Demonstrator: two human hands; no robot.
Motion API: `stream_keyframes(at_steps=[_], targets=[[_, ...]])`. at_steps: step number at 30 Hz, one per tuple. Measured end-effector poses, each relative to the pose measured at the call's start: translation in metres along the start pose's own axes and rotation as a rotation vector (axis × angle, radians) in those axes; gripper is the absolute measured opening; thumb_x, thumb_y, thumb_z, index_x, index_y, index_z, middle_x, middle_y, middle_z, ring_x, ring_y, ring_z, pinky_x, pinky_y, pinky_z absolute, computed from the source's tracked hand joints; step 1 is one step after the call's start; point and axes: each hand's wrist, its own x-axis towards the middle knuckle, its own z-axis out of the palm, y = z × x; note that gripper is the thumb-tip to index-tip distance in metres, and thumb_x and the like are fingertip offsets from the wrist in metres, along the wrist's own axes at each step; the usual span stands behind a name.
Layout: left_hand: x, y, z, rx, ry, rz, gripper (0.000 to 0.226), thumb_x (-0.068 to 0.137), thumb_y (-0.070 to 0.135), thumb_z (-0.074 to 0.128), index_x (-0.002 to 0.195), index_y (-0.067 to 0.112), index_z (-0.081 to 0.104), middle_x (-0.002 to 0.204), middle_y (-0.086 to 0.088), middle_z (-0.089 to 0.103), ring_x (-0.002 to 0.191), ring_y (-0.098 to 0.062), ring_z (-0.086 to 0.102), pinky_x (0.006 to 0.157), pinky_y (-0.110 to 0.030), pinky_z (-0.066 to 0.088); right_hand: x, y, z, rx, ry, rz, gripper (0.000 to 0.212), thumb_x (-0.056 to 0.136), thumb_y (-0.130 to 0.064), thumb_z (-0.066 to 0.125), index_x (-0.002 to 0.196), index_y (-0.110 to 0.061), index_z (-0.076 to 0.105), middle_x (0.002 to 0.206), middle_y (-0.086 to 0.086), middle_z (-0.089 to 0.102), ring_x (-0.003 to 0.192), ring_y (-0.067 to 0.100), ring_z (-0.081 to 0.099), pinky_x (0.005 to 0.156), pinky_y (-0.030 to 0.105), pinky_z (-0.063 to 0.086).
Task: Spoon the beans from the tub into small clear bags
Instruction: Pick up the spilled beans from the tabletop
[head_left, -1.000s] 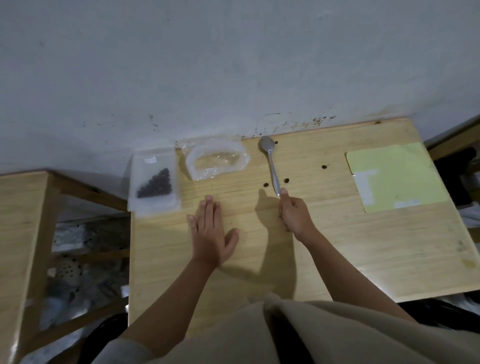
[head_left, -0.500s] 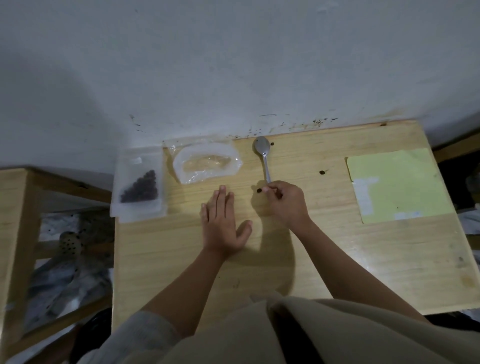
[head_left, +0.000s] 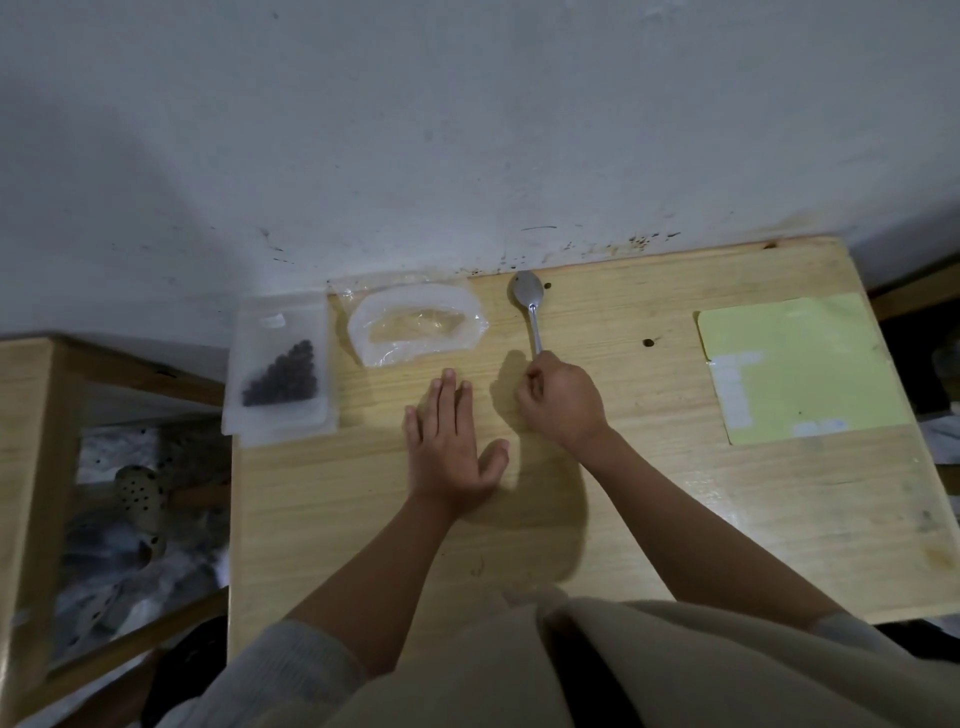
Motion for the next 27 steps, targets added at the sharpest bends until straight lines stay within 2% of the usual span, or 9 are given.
stream_keyframes(at_steps=[2, 5, 9, 14, 19, 22, 24, 26, 27], targets=[[0.000, -0.001, 0.000, 0.002, 0.003, 0.011, 0.086, 0.078, 0.058, 0.042, 0.146, 0.007, 0.030, 0.157, -0.012, 0.020, 0.144, -0.029, 0.018, 0.111, -0.057, 0.016, -0.004, -0.001, -0.003, 0.209, 0.066, 0.075, 0.012, 0.090, -0.012, 0.047, 0.082, -0.005, 0.051, 0.058, 0.004, 0.052, 0.049, 0.017, 0.048, 0.046, 0.027, 0.035], [0.000, -0.001, 0.001, 0.017, 0.008, 0.018, 0.086, 0.079, 0.059, 0.041, 0.145, 0.006, 0.031, 0.157, -0.013, 0.022, 0.143, -0.030, 0.020, 0.110, -0.058, 0.018, -0.015, 0.002, -0.005, 0.266, 0.066, 0.130, 0.024, 0.095, -0.013, 0.039, 0.072, -0.008, 0.045, 0.055, -0.001, 0.045, 0.047, 0.011, 0.040, 0.046, 0.025, 0.029], [-0.001, -0.001, 0.000, 0.028, 0.006, 0.014, 0.086, 0.080, 0.060, 0.039, 0.146, 0.006, 0.029, 0.157, -0.013, 0.019, 0.144, -0.030, 0.017, 0.111, -0.057, 0.016, -0.027, 0.014, -0.005, 0.221, 0.013, 0.124, 0.027, 0.098, -0.021, 0.040, 0.080, -0.004, 0.049, 0.058, 0.001, 0.049, 0.048, 0.012, 0.044, 0.046, 0.025, 0.030], [-0.002, 0.000, 0.000, 0.025, 0.004, 0.010, 0.085, 0.081, 0.060, 0.038, 0.147, 0.007, 0.027, 0.158, -0.011, 0.017, 0.145, -0.029, 0.015, 0.112, -0.057, 0.014, -0.034, 0.020, -0.013, 0.352, 0.045, 0.198, 0.022, 0.097, -0.012, 0.040, 0.079, -0.005, 0.050, 0.060, -0.003, 0.045, 0.051, 0.008, 0.040, 0.046, 0.014, 0.032], [-0.001, 0.000, -0.001, 0.032, -0.012, 0.009, 0.086, 0.082, 0.061, 0.035, 0.148, 0.008, 0.024, 0.159, -0.010, 0.014, 0.145, -0.029, 0.012, 0.113, -0.056, 0.011, -0.030, 0.019, -0.020, 0.854, 0.044, 0.526, 0.034, 0.089, 0.003, 0.037, 0.066, -0.011, 0.057, 0.051, -0.001, 0.044, 0.038, 0.007, 0.033, 0.036, 0.018, 0.024], [-0.001, 0.000, -0.001, 0.028, -0.015, 0.006, 0.086, 0.082, 0.061, 0.035, 0.148, 0.007, 0.024, 0.159, -0.010, 0.014, 0.145, -0.029, 0.012, 0.113, -0.056, 0.011, -0.025, 0.019, -0.026, 1.090, 0.044, 0.645, 0.031, 0.088, -0.002, 0.039, 0.064, -0.010, 0.056, 0.050, 0.002, 0.036, 0.039, 0.010, 0.025, 0.039, 0.016, 0.018], [-0.001, 0.000, -0.002, 0.030, -0.010, 0.008, 0.086, 0.081, 0.061, 0.035, 0.147, 0.007, 0.025, 0.158, -0.011, 0.016, 0.145, -0.029, 0.014, 0.113, -0.056, 0.013, -0.022, 0.020, -0.025, 1.047, 0.092, 0.652, 0.032, 0.093, -0.017, 0.048, 0.064, -0.008, 0.059, 0.048, -0.002, 0.036, 0.039, 0.010, 0.027, 0.039, 0.017, 0.021], [-0.002, 0.001, -0.002, 0.026, -0.004, 0.010, 0.086, 0.081, 0.060, 0.037, 0.147, 0.006, 0.027, 0.157, -0.012, 0.018, 0.144, -0.030, 0.016, 0.112, -0.057, 0.014, -0.020, 0.023, -0.022, 0.794, 0.187, 0.572, 0.038, 0.091, -0.032, 0.057, 0.067, -0.004, 0.064, 0.048, -0.006, 0.048, 0.038, 0.003, 0.037, 0.039, 0.018, 0.032], [-0.002, 0.001, -0.003, 0.021, 0.000, 0.011, 0.086, 0.080, 0.060, 0.038, 0.146, 0.006, 0.028, 0.157, -0.012, 0.019, 0.144, -0.030, 0.018, 0.112, -0.057, 0.014, -0.020, 0.026, -0.019, 0.654, 0.228, 0.503, 0.036, 0.089, -0.034, 0.061, 0.070, -0.004, 0.067, 0.052, -0.006, 0.055, 0.040, 0.001, 0.043, 0.043, 0.014, 0.035]])
